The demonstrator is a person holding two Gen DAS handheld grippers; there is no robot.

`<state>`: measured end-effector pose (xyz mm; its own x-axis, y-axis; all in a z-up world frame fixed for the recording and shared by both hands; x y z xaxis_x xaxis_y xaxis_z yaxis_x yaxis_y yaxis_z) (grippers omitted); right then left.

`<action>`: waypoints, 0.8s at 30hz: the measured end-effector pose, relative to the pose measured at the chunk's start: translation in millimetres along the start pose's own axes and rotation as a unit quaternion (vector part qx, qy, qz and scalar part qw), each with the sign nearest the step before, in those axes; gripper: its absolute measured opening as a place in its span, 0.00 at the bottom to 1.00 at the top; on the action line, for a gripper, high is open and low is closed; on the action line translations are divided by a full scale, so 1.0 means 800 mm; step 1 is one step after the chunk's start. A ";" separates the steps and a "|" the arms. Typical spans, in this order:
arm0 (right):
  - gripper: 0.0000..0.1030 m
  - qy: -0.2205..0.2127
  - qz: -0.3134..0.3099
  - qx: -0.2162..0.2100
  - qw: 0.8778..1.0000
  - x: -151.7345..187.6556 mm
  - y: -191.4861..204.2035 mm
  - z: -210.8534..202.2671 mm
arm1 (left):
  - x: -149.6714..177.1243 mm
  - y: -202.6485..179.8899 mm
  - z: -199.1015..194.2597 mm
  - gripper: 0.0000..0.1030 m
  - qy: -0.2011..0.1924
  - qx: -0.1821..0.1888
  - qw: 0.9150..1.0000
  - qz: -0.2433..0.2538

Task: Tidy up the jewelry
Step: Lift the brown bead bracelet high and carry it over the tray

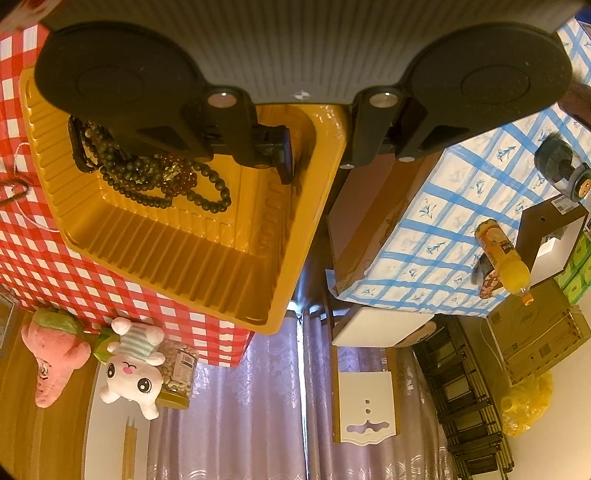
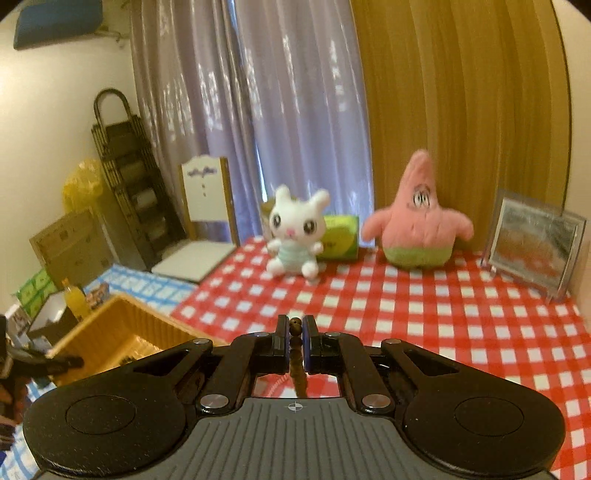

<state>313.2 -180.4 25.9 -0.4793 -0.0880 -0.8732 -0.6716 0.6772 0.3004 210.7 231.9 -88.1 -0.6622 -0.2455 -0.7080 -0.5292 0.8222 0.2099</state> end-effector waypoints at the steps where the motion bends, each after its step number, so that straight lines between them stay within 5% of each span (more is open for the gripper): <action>1: 0.07 -0.005 -0.004 0.000 1.000 -0.006 0.004 -0.004 | 0.000 0.000 0.000 0.11 -0.001 0.001 1.000 0.000; 14: 0.07 -0.031 -0.034 -0.037 0.998 -0.058 0.070 -0.028 | 0.003 0.003 -0.002 0.11 -0.005 0.021 1.000 -0.003; 24: 0.07 -0.025 -0.043 -0.114 0.992 -0.072 0.128 0.015 | 0.004 0.006 -0.002 0.11 -0.005 0.032 0.999 -0.006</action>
<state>278.6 -97.3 102.6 -0.3908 -0.0984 -0.9152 -0.8219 0.4849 0.2988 205.0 234.6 -88.4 -0.6501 -0.2503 -0.7174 -0.5024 0.8500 0.1586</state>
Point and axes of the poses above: each gripper's, at about its wrist camera, not at the fingertips, and z roughly the way its jaws point, y to its left, x to its underside, the point moved 4 cm from there along z, roughly the way its jaws point, and after that the axes turned 13 degrees about -x, right-handed, at the moved point
